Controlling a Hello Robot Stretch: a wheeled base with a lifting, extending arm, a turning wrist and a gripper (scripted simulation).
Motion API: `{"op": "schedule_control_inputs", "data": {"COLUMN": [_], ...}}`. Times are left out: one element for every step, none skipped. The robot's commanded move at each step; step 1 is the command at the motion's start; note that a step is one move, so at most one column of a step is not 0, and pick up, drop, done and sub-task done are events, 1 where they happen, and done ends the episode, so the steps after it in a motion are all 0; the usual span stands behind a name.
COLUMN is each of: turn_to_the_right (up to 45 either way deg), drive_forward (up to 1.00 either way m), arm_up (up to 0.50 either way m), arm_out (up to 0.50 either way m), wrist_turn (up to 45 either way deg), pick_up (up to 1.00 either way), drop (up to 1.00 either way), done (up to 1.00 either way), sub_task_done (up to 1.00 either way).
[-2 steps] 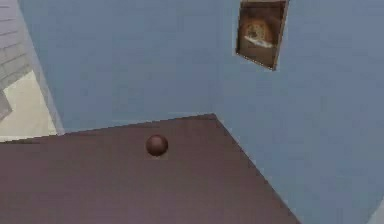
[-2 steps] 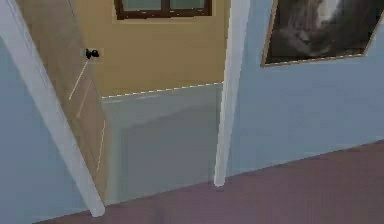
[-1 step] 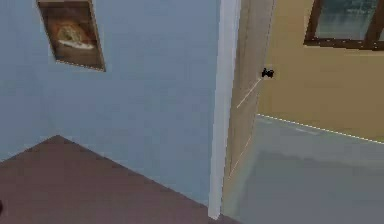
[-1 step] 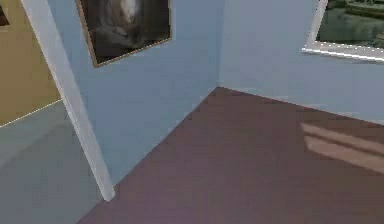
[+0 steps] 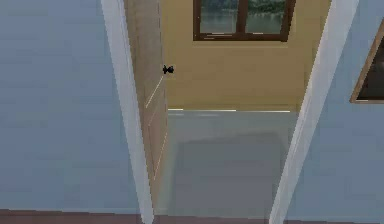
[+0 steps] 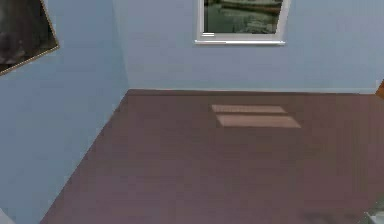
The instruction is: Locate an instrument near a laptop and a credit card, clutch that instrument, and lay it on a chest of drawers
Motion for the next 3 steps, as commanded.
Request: {"op": "schedule_control_inputs", "data": {"turn_to_the_right": [0.0,-45.0,-45.0], "drive_forward": [0.20,0.00,0.00], "arm_up": [0.00,0.00,0.00], "arm_out": [0.00,0.00,0.00], "wrist_turn": [0.0,0.0,0.0], "pick_up": [0.00,0.00,0.00], "drop": [0.00,0.00,0.00], "done": [0.00,0.00,0.00], "sub_task_done": [0.00,0.00,0.00]}}
